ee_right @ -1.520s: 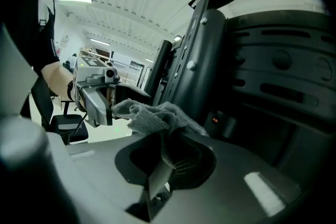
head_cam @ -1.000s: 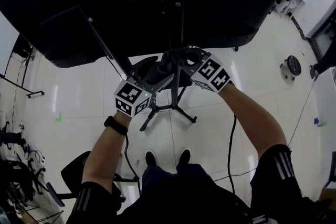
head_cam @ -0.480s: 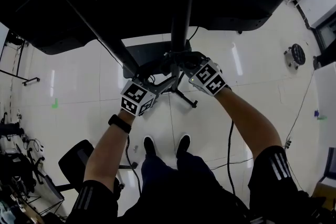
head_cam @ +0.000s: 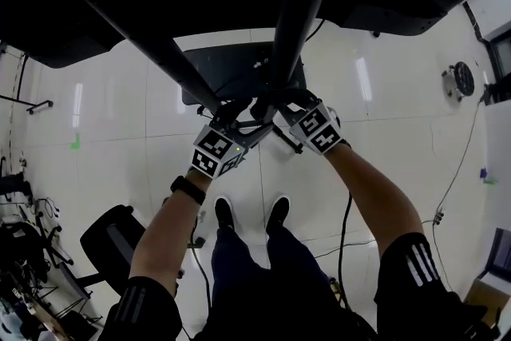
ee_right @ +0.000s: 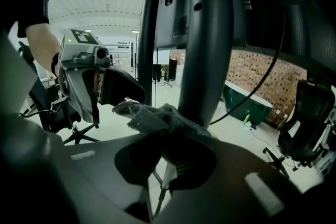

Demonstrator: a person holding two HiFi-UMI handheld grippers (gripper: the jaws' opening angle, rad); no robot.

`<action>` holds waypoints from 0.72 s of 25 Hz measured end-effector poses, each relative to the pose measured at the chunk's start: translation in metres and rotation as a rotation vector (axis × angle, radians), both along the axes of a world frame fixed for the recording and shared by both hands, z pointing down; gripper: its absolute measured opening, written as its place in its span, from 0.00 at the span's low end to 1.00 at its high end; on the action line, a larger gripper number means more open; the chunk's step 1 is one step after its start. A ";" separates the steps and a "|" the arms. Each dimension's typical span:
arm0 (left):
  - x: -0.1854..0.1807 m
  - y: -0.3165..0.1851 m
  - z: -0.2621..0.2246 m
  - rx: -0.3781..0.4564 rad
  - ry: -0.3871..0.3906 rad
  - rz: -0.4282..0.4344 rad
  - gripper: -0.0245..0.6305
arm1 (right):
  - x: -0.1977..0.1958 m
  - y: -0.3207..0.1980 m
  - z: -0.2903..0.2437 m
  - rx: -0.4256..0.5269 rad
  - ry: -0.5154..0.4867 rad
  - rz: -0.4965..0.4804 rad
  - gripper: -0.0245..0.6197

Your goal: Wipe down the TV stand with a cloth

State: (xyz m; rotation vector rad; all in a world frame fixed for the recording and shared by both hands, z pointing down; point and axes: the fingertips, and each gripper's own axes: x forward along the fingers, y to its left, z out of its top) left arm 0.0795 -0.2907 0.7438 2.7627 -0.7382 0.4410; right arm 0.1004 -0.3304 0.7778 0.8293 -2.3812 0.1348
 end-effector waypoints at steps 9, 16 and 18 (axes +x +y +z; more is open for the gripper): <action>-0.002 -0.001 0.097 -0.083 -0.032 -0.007 0.58 | -0.003 -0.002 0.100 -0.081 0.027 0.050 0.09; -0.008 0.001 0.147 -0.158 -0.001 -0.056 0.58 | -0.003 -0.002 0.164 -0.090 0.115 0.031 0.09; -0.007 0.004 0.159 -0.175 0.012 -0.067 0.58 | -0.003 -0.003 0.181 -0.103 0.131 0.034 0.09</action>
